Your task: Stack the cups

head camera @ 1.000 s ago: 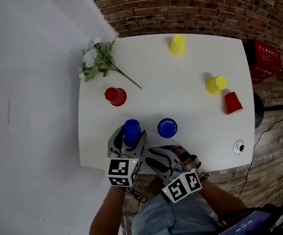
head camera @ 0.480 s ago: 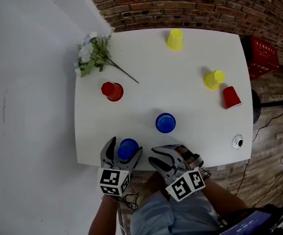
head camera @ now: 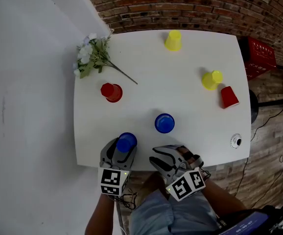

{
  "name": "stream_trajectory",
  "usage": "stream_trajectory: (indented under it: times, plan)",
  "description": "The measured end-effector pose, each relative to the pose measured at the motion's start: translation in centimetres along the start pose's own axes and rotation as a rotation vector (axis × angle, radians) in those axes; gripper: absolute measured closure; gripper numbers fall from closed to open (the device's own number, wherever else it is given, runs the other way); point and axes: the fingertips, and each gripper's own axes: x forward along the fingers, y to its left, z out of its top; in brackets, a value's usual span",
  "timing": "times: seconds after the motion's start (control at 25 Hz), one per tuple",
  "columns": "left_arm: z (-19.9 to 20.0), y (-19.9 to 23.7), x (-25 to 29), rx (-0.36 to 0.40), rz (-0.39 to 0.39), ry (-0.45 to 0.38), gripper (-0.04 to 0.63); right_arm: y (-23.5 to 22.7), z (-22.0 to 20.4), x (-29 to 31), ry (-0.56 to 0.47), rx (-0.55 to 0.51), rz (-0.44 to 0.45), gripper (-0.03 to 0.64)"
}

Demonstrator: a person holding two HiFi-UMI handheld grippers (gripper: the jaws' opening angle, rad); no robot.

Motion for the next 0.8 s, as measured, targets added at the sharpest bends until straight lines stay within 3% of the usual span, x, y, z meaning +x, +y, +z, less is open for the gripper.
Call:
stream_trajectory:
  times: [0.36,0.6,0.8]
  plan:
    - [4.0,-2.1,4.9,0.191,-0.13,0.035,0.316,-1.5,-1.3,-1.3,0.015,0.043,-0.063,0.469]
    - [4.3,-3.6,6.1,0.242,-0.163,0.064,0.314,-1.7,-1.8,-1.9,0.021,0.058,-0.081,0.468]
    - [4.3,-4.2,6.3,0.242,-0.162,0.07,0.313,-1.9,-1.8,-2.1,0.02,0.063,-0.089,0.469]
